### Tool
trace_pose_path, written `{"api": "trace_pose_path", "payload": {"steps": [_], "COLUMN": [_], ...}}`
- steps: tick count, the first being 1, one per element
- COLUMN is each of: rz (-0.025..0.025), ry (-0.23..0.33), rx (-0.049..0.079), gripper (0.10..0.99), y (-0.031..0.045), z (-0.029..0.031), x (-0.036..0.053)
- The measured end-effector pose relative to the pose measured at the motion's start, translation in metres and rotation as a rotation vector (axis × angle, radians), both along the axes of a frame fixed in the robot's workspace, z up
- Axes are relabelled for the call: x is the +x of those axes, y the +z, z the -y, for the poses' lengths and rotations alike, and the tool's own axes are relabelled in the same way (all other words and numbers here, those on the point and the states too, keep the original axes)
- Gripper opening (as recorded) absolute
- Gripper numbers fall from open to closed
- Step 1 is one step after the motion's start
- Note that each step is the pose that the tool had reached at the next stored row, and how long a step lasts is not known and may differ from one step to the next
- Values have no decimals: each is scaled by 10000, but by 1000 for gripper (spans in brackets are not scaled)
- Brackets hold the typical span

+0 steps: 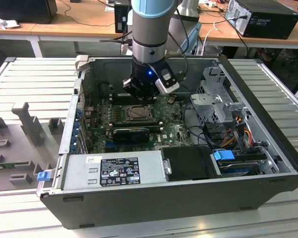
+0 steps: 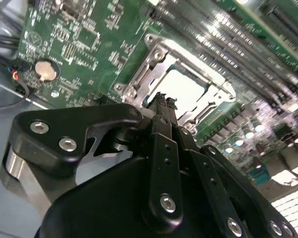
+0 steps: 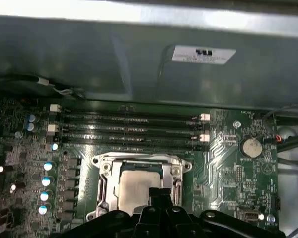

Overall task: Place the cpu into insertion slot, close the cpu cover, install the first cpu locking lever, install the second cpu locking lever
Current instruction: 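Install the second cpu locking lever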

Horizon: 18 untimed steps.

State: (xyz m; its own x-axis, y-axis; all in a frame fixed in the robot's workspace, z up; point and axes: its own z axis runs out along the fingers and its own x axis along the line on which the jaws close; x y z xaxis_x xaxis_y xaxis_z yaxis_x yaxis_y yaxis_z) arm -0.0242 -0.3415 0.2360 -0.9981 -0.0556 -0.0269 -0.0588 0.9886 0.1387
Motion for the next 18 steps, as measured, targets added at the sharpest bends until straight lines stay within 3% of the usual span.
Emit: {"api": "trace_pose_path", "payload": {"steps": [7, 9, 13, 18], "rz": [1, 1, 0, 0], "ry": [-1, -1, -1, -1], "rx": [0, -2, -1, -1], "gripper": [106, 106, 106, 106], "y": [107, 108, 108, 108], "z": [86, 145, 350, 467], "x": [-4, -8, -9, -9]}}
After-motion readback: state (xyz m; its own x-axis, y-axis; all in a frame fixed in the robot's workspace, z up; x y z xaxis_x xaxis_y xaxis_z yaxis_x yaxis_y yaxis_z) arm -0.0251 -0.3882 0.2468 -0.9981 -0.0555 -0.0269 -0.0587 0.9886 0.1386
